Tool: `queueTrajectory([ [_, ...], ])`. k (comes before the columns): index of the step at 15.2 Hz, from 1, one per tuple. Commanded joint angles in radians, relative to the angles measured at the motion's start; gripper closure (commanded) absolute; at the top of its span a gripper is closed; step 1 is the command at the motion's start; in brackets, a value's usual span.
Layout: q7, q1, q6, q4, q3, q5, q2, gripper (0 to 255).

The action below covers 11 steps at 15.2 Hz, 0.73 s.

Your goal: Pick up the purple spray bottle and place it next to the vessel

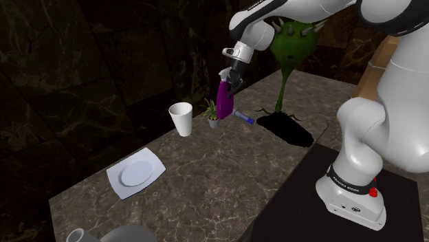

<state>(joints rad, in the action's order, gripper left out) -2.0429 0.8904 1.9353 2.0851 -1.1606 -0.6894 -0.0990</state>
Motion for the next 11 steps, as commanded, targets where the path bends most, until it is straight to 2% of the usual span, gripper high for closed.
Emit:
queueTrajectory([
  [1, 0.027, 0.009, -0.009, -0.012, -0.006, 0.029, 0.026, 255],
  [11, 0.159, 0.032, -0.062, -0.079, -0.001, 0.154, 0.142, 255],
])
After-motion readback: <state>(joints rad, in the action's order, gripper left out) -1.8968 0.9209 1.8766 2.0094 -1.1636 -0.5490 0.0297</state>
